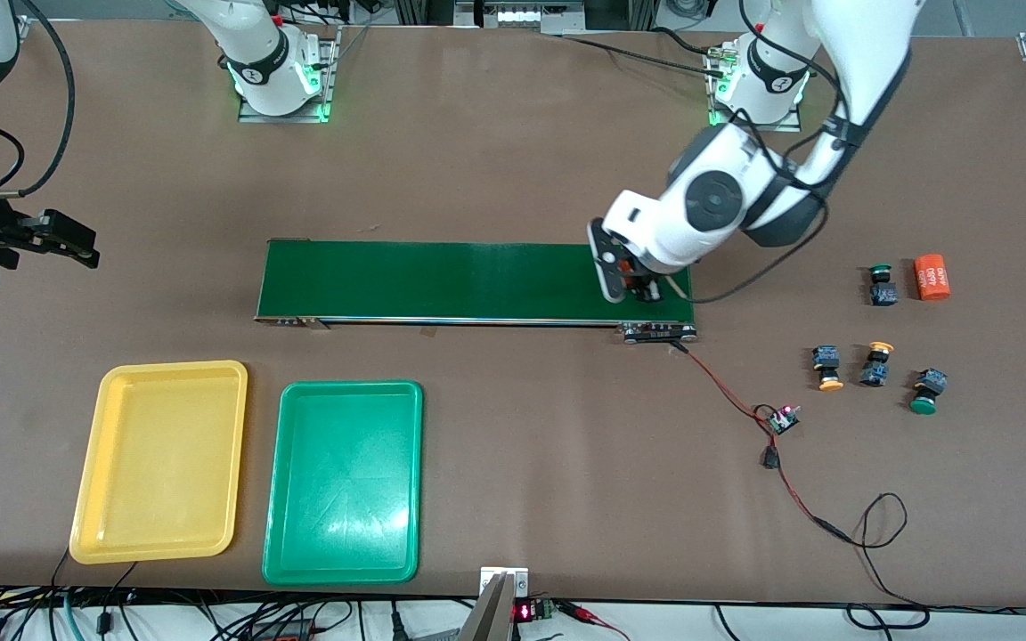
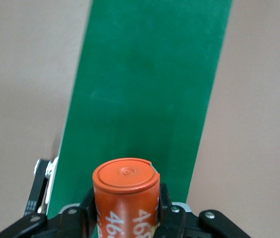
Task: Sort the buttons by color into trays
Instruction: 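Lower the orange cylinder onto the green conveyor and open the left gripper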
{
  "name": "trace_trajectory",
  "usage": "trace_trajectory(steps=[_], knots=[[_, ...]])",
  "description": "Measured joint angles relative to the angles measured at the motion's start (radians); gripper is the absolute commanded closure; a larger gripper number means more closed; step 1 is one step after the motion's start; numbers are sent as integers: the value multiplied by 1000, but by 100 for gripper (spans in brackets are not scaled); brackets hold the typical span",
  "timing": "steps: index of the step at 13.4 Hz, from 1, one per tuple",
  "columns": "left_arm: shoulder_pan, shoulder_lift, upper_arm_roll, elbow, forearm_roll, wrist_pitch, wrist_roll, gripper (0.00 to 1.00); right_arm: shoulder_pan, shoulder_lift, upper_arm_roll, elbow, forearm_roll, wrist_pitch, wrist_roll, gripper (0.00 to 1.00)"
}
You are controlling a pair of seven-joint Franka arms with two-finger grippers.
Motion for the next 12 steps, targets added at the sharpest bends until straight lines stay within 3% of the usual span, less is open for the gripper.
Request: trace_trajectory(steps=[5,6,7,12], knots=[[0,25,10,-18,122,-1,1,74,0,1,0,0,0,5,0,0],[3,41,14,-19,131,-1,1,47,0,1,0,0,0,7,0,0],[4,56,15,-19,136,0,0,0,0,2,0,0,0,7,0,0],[4,64,12,-5,138,-22,-3,0,-1,3,-2,0,0,20,0,0]])
